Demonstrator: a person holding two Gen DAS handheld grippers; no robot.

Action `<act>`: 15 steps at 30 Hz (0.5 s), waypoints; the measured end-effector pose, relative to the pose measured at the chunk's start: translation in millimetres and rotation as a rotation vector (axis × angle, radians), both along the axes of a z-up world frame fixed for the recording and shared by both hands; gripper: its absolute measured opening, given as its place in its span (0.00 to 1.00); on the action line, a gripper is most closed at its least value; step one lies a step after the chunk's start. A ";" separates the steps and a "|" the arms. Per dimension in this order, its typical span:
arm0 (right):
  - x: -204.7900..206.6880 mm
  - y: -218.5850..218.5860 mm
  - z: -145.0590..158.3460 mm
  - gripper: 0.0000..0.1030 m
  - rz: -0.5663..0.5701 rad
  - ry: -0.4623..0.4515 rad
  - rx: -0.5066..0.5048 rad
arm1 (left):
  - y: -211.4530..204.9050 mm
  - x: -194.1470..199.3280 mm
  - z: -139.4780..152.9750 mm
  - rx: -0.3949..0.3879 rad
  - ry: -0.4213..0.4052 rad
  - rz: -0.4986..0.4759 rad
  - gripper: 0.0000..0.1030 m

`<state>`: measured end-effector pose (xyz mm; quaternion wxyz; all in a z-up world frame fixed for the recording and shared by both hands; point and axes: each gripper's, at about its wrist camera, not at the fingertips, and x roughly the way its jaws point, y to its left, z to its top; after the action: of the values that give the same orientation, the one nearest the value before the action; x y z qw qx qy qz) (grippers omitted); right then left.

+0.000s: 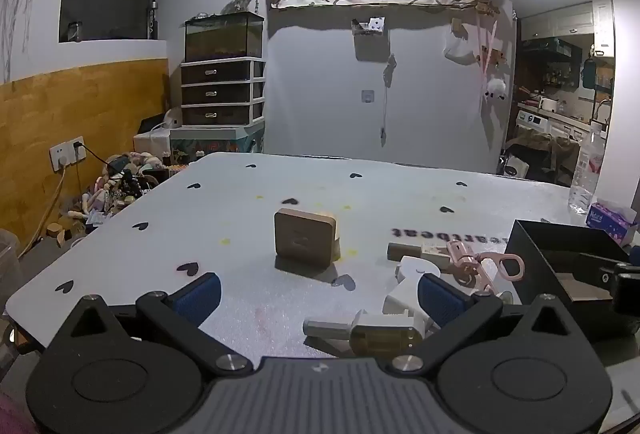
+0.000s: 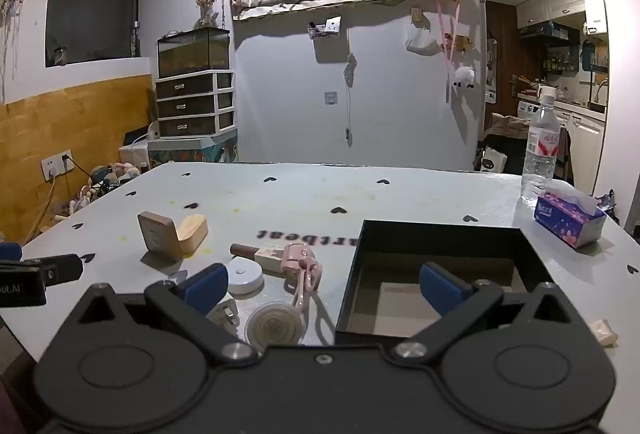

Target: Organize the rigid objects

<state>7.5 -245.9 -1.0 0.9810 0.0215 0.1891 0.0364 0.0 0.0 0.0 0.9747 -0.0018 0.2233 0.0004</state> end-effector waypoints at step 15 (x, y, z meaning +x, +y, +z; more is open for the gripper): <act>-1.1 0.7 0.2 1.00 -0.001 0.000 -0.004 | 0.1 -0.1 0.0 -0.002 -0.004 0.001 1.00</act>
<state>6.4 -245.2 -0.8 0.9811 0.0196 0.1890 0.0355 -0.1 0.1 0.0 0.9752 -0.0028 0.2212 0.0007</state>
